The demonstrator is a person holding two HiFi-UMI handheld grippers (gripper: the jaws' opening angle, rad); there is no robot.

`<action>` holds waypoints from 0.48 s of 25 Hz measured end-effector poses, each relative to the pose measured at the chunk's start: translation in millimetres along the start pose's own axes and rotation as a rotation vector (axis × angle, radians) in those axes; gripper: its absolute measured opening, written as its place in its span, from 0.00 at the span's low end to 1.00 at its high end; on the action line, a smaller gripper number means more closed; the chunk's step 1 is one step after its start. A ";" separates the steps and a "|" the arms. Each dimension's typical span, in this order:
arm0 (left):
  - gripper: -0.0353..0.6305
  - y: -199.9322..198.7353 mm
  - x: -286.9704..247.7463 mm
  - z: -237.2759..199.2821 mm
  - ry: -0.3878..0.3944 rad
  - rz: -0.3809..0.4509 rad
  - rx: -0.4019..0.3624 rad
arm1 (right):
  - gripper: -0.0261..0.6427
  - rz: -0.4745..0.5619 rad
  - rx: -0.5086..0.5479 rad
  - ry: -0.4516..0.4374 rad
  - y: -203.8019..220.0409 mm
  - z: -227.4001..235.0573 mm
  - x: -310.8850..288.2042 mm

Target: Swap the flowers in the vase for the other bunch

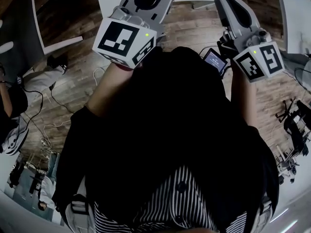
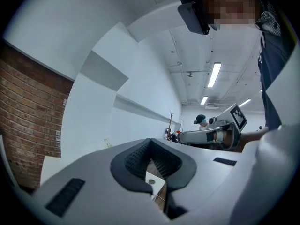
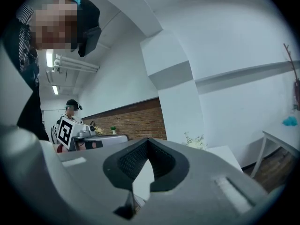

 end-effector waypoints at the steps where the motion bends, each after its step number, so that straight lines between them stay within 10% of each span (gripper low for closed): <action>1: 0.06 -0.6 2.1 -9.1 -0.002 0.001 -0.001 | 0.04 -0.001 0.002 -0.002 0.3 -2.1 -9.6; 12: 0.06 -11.5 6.2 -28.4 -0.042 0.015 0.039 | 0.04 -0.012 0.006 -0.087 -17.3 -2.5 -44.5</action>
Point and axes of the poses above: the fingertips, and each gripper's own axes: x backward along the fingers, z to its right, y out of its underside, the point moved 1 cm from there along x, backward along the fingers, and after that the axes turned 5 degrees about x, right-handed, at the moved point
